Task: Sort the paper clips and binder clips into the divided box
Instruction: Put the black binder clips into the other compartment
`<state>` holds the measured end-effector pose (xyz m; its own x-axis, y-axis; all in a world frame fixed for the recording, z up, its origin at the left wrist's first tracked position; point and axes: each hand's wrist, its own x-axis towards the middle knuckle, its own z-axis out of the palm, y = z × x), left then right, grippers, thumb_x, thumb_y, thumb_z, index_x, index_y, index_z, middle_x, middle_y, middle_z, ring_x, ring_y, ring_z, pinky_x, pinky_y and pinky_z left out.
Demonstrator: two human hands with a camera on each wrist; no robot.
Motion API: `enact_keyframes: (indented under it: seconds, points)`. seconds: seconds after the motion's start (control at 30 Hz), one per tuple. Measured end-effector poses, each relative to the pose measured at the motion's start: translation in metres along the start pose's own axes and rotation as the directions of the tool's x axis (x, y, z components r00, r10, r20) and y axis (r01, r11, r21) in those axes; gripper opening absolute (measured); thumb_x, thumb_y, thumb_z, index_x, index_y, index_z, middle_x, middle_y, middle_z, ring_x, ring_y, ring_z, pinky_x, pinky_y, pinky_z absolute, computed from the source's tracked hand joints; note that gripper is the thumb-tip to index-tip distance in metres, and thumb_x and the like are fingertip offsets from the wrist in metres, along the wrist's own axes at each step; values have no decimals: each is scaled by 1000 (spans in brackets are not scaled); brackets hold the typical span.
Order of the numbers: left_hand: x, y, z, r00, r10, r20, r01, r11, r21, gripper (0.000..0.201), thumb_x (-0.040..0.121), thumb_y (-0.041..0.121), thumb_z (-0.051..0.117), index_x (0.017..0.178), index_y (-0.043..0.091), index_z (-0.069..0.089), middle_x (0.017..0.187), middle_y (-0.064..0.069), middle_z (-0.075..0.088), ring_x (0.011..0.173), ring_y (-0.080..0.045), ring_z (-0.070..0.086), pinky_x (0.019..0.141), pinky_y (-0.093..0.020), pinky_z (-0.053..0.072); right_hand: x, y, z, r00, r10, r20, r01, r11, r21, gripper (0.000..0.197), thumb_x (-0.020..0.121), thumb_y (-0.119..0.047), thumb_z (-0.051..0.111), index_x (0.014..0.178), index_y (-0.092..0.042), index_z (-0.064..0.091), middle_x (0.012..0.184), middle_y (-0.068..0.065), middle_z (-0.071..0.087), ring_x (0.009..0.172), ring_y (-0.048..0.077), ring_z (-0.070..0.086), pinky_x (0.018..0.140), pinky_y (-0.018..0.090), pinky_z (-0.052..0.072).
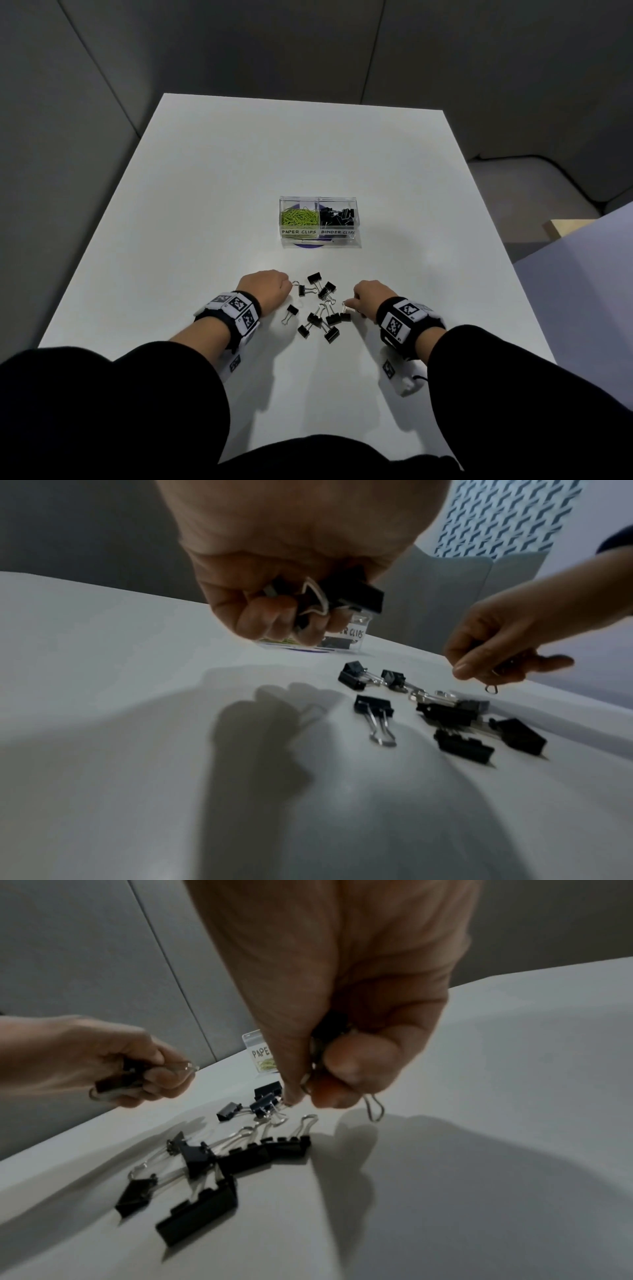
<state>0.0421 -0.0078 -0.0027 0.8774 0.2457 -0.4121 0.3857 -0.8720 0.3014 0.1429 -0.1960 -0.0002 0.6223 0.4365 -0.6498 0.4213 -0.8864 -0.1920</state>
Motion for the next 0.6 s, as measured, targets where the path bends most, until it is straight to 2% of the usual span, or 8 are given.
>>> enact_keyframes:
  seconds: [0.07, 0.1, 0.2, 0.23, 0.3, 0.37, 0.5, 0.6]
  points:
    - [-4, -1, 3, 1000, -3, 19, 2, 999, 50, 49, 98, 45, 22, 61, 17, 38, 71, -1, 50, 72, -21, 48, 66, -28, 35, -3, -2, -1, 1000, 5, 28, -6, 1000, 23, 43, 93, -31, 51, 55, -11, 44, 61, 5, 56, 74, 24, 55, 67, 28, 42]
    - [-6, -1, 5, 999, -12, 35, 9, 998, 70, 51, 98, 49, 21, 60, 18, 37, 68, 1, 48, 72, -21, 49, 65, -28, 36, -5, -4, -1, 999, 9, 44, -10, 999, 31, 40, 92, -29, 53, 58, -8, 49, 63, 6, 57, 74, 23, 55, 62, 28, 41]
    - [-11, 0, 6, 997, -46, 64, 35, 987, 157, 49, 94, 56, 28, 70, 16, 43, 65, 4, 45, 72, -20, 49, 64, -28, 37, -9, -11, 1, 999, 5, 38, -5, 1000, 13, 27, 88, -24, 57, 82, 2, 61, 90, 18, 66, 75, 23, 53, 54, 27, 37]
    - [-13, 1, 7, 996, -53, 70, 39, 982, 184, 48, 93, 57, 31, 75, 15, 45, 70, 2, 50, 74, -20, 50, 64, -28, 37, -9, -13, 2, 1000, 8, 27, -8, 1000, -6, 26, 88, -24, 58, 78, 0, 58, 95, 18, 67, 75, 23, 53, 53, 27, 36]
    - [-15, 4, 9, 995, -60, 75, 43, 975, 217, 47, 92, 58, 34, 80, 14, 46, 87, -4, 61, 81, -22, 54, 67, -29, 39, -8, -18, 5, 999, 32, -3, -32, 999, -27, 34, 87, -24, 58, 62, -8, 43, 87, 14, 66, 75, 24, 52, 49, 25, 34]
    - [-14, 8, 12, 995, -70, 67, 53, 973, 226, 48, 90, 60, 36, 84, 15, 50, 99, -6, 64, 91, -23, 60, 69, -30, 40, -7, -22, 6, 997, 67, -29, -67, 998, -21, 36, 87, -23, 57, 60, -10, 38, 72, 8, 57, 76, 25, 52, 53, 25, 36]
    - [-11, 18, 19, 995, -89, 50, 73, 963, 261, 58, 85, 65, 42, 100, 12, 57, 103, -5, 63, 97, -23, 61, 72, -30, 43, -9, -29, 4, 994, 98, -46, -100, 995, -30, 22, 87, -19, 56, 73, -6, 45, 87, 13, 58, 78, 26, 51, 67, 28, 40]
    - [-9, 20, 24, 995, -84, 46, 67, 954, 292, 53, 85, 60, 46, 102, 11, 59, 104, -6, 64, 98, -24, 60, 74, -31, 46, -7, -33, 5, 994, 104, -24, -105, 993, -50, 26, 89, -11, 52, 65, -6, 41, 74, 9, 51, 79, 28, 50, 69, 28, 39]
